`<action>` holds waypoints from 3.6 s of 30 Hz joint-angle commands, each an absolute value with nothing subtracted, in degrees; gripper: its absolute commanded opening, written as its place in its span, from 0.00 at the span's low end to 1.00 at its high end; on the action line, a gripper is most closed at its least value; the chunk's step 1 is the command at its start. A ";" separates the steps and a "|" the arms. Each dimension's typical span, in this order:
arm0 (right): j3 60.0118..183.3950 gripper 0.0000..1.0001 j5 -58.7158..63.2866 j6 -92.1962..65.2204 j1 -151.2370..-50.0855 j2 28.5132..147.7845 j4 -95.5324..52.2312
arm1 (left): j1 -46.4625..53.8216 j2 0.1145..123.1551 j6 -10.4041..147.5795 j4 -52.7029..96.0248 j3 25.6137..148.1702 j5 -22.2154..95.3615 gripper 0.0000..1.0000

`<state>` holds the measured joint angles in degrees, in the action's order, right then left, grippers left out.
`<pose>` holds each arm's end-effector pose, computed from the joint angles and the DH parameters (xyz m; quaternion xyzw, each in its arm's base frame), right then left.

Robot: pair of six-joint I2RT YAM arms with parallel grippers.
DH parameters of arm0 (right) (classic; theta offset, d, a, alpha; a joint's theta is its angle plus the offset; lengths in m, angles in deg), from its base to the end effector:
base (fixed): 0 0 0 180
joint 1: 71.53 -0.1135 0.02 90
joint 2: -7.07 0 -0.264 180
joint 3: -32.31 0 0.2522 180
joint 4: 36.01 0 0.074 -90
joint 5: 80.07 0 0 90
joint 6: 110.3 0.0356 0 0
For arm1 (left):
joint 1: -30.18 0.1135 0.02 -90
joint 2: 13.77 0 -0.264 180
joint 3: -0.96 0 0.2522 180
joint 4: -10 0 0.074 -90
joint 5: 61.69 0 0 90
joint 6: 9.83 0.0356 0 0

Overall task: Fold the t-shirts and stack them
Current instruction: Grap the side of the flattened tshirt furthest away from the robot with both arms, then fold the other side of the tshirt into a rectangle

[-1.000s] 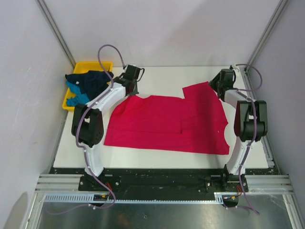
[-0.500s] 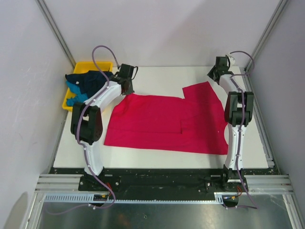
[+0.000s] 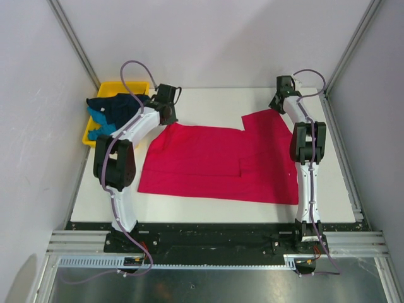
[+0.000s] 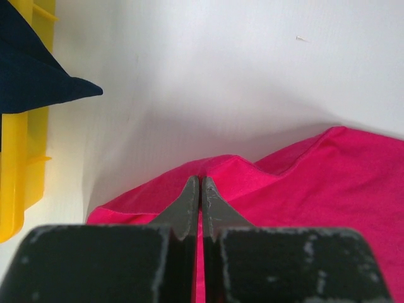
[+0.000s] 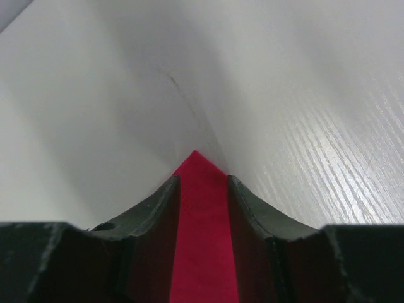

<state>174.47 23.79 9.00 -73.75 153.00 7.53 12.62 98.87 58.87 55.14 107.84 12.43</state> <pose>0.5639 0.0133 0.1650 0.2592 0.8886 -0.0100 0.3783 0.4232 -0.1237 0.2478 -0.0767 0.9313 0.0125 0.3558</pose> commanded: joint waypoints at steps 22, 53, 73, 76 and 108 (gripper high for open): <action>181.72 0.15 22.56 8.47 -76.01 159.96 25.07 | 14.97 99.00 57.08 52.96 109.13 15.81 0.00; 149.13 0.00 15.15 8.03 -72.06 129.29 -2.14 | 21.10 105.39 60.10 47.89 115.75 19.04 0.03; 119.76 0.00 18.23 13.26 -75.32 100.32 -2.43 | 24.95 99.42 59.99 44.09 107.25 24.00 0.05; 113.62 0.00 18.43 15.12 -75.57 94.44 -1.72 | 25.03 97.50 60.01 43.85 105.19 24.17 0.05; 88.51 0.00 18.03 19.92 -76.98 65.71 8.44 | 26.85 71.95 51.16 43.61 74.30 26.17 0.61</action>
